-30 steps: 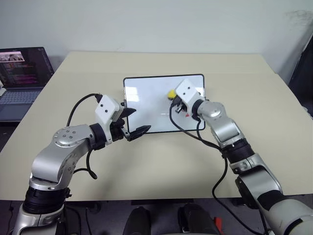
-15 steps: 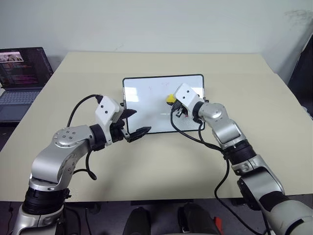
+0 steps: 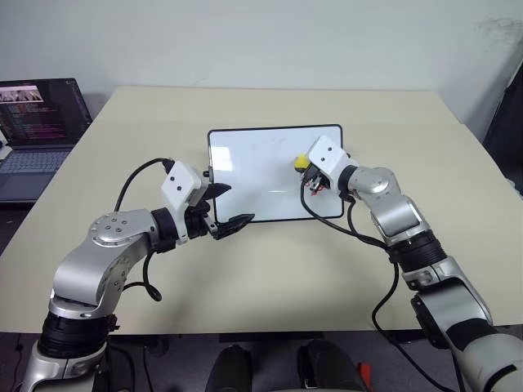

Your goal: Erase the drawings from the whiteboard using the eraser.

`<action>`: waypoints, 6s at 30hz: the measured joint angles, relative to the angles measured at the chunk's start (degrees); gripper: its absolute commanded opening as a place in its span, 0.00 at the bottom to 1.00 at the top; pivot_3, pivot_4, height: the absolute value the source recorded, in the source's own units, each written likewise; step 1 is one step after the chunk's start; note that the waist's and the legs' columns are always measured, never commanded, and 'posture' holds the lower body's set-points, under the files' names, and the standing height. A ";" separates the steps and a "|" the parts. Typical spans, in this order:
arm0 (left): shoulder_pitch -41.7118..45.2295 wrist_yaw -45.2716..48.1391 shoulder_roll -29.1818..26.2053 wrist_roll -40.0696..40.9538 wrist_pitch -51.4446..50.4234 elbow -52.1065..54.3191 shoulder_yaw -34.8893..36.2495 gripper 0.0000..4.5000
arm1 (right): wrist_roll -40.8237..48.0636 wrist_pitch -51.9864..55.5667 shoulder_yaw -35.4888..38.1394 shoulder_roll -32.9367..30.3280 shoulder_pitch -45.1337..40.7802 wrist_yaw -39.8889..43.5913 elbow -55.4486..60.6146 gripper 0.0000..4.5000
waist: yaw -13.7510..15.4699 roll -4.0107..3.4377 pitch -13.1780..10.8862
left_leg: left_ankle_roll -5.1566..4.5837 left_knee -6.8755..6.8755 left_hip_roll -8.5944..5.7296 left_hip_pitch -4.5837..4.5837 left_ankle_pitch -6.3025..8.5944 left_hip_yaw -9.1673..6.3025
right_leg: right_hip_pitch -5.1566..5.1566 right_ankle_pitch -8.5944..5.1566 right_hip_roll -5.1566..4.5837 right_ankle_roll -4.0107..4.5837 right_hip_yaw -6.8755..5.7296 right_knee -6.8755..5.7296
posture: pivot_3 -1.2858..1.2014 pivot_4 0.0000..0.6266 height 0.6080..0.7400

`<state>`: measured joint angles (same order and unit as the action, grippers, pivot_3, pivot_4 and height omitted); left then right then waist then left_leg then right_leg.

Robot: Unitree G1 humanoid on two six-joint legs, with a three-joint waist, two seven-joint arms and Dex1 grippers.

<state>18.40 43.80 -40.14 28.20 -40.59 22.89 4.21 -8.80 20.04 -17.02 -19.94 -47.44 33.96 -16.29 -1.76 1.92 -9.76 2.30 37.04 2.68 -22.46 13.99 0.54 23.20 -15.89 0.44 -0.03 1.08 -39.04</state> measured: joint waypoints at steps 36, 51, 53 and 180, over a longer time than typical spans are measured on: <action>-0.51 1.92 0.07 0.32 0.98 0.37 -1.56 1.00 | 2.08 3.77 -0.72 6.72 1.80 -0.27 2.83 0.24 | -0.10 -0.01 -0.02 | -0.09 -0.11 0.05 -0.23 -0.03 -0.01 | 0.23 0.11 0.11 0.27 0.00 0.07 | 0.52 0.24 1.00; -1.24 2.94 -0.34 0.93 0.96 1.35 -1.56 1.00 | 1.45 2.16 2.61 5.63 0.65 -6.25 1.60 0.24 | -0.03 -0.02 -0.04 | -0.08 -0.10 0.04 -0.22 -0.04 -0.02 | 0.21 0.01 0.09 0.09 -0.01 0.07 | 0.52 0.24 1.00; -1.15 3.23 -0.39 0.92 0.97 1.16 -1.59 1.00 | 2.44 3.84 2.98 6.31 1.77 -5.79 3.20 0.24 | -0.03 -0.02 -0.04 | -0.08 -0.10 0.04 -0.22 -0.04 -0.02 | 0.21 0.01 0.09 0.09 -0.02 0.06 | 0.52 0.24 1.00; -4.10 10.55 -7.37 0.88 1.20 0.05 -1.41 1.00 | -1.10 3.25 0.64 6.54 2.86 -8.79 6.86 0.24 | -0.06 0.11 -0.18 | 0.11 -0.10 0.05 -0.39 0.13 -0.08 | 0.39 -0.05 0.29 0.52 -0.07 0.04 | 0.52 0.24 1.00</action>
<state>14.30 54.34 -47.51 29.08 -39.39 22.94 2.81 -9.90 23.30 -16.38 -13.40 -44.58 25.17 -9.43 -1.82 2.03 -9.94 2.41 36.94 2.73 -22.85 14.12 0.47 23.59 -15.95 0.72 0.49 1.00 -39.00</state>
